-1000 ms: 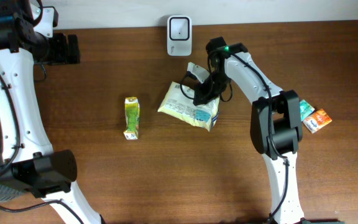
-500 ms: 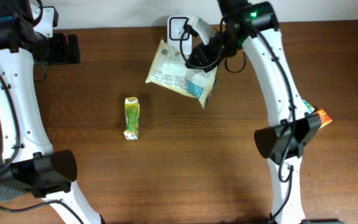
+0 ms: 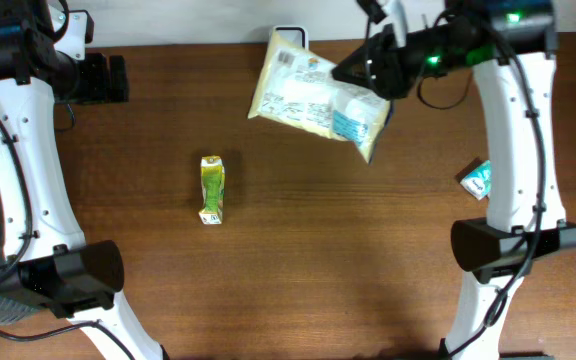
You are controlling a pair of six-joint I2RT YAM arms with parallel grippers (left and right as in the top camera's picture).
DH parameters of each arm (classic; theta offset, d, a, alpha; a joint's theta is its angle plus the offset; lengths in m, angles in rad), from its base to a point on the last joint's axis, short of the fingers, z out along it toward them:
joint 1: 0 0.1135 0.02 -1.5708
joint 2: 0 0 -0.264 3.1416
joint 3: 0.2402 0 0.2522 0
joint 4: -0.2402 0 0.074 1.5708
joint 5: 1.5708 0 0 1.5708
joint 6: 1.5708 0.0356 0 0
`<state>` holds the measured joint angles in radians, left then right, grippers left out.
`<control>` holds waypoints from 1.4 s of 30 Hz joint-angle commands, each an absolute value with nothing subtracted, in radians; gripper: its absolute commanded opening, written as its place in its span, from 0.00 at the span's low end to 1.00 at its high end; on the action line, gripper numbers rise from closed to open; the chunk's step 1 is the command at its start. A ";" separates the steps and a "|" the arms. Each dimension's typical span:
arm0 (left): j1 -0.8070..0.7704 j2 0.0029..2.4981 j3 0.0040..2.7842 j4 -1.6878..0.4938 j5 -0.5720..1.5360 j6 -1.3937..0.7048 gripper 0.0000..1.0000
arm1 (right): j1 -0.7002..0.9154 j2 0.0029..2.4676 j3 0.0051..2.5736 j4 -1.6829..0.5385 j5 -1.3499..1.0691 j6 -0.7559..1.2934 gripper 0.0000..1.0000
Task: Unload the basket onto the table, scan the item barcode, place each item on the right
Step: 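Hold the snack bag in front of the scanner with right gripper, then lower the snack bag to mid-table and open the right gripper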
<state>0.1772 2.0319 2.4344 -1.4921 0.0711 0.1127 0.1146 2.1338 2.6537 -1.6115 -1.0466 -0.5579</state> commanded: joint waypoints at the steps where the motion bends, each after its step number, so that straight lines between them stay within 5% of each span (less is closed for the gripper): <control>1: 0.184 2.033 2.435 -1.491 0.075 0.126 0.99 | 0.104 2.115 2.671 -1.624 -1.079 -0.572 0.04; 10: 0.184 2.033 2.435 -1.491 0.074 0.126 0.99 | 0.278 2.181 2.669 -1.630 -0.524 -0.344 0.04; 18: 0.184 2.033 2.435 -1.491 0.074 0.126 0.99 | 0.524 2.376 2.669 -1.687 0.630 0.188 0.04; 25: 0.184 2.033 2.435 -1.491 0.074 0.126 0.99 | 0.655 2.569 2.666 -1.699 0.630 0.167 0.04; 30: 0.184 2.033 2.435 -1.491 0.074 0.126 0.99 | 0.740 2.591 2.666 -1.644 0.333 0.064 0.05; 36: 0.184 2.033 2.435 -1.491 0.074 0.126 0.99 | 0.725 2.568 2.701 -1.636 0.111 0.060 0.39; 40: 0.184 2.033 2.435 -1.491 0.074 0.126 0.99 | 0.601 2.513 2.781 -1.664 0.009 0.150 0.70; 42: 0.184 2.033 2.435 -1.491 0.074 0.125 0.99 | 0.492 2.506 2.811 -1.699 -0.029 0.245 0.76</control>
<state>0.1772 2.0319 2.4344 -1.4921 0.0711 0.1127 0.6193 2.5820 2.7590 -1.6821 0.0513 0.1295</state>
